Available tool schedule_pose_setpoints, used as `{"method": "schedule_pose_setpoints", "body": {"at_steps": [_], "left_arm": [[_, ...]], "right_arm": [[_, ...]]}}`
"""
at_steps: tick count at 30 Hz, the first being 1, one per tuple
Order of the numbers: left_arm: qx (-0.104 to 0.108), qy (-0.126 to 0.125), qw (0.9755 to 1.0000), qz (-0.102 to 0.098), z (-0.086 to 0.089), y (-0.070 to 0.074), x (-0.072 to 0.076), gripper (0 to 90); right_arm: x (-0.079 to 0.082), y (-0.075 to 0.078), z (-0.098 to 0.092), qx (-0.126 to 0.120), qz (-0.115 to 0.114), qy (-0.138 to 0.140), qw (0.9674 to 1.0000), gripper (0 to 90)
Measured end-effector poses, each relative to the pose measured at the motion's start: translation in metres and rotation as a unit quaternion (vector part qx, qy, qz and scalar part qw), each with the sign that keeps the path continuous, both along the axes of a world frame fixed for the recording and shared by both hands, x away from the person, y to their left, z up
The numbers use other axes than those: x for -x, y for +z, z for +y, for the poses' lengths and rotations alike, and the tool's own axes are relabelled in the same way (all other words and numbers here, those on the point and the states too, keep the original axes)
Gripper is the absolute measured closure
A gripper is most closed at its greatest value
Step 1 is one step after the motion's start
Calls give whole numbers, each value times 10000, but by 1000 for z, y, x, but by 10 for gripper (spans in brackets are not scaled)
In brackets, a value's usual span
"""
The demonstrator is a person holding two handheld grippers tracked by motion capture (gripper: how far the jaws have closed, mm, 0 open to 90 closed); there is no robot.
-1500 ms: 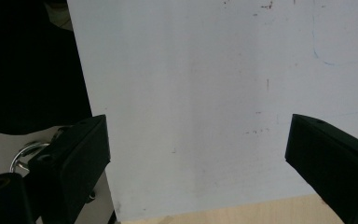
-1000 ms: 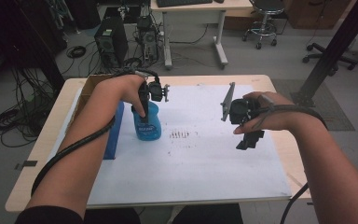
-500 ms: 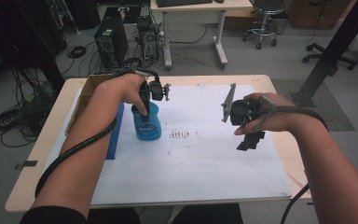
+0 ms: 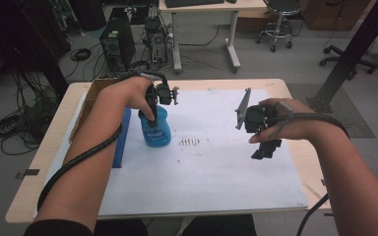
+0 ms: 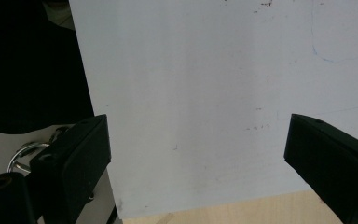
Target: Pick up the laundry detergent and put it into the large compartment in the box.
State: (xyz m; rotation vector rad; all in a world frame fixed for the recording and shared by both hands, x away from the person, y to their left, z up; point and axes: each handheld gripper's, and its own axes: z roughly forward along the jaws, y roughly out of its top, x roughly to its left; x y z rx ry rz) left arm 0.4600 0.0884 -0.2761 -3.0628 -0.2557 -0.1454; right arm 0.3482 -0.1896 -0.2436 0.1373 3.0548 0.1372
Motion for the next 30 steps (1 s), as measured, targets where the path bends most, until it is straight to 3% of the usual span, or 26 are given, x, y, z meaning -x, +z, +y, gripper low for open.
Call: {"method": "schedule_pose_setpoints", "body": {"at_steps": [9, 16, 19, 20, 26, 30], "left_arm": [[-21, 1, 9999, -131, -4, 42, 13, 377], [23, 166, 9997, -155, -4, 63, 21, 376], [107, 284, 9993, -202, -2, 72, 24, 376], [110, 428, 9988, -209, -1, 76, 25, 376], [-20, 748, 9971, -104, 1, 84, 32, 375], [-58, 1171, 9930, -166, 2, 91, 35, 375]], "right_arm": [[-1, 3, 3, -52, -44, 41, 10000, 70], [-1, 3, 3, -59, -32, 65, 10000, 70], [-1, 3, 4, -37, -40, 86, 9999, 70], [-1, 4, 4, -35, -46, 97, 9999, 71], [-1, 8, 7, -27, -73, 152, 9999, 71], [-1, 9, 8, -22, -78, 169, 9998, 71]]}}
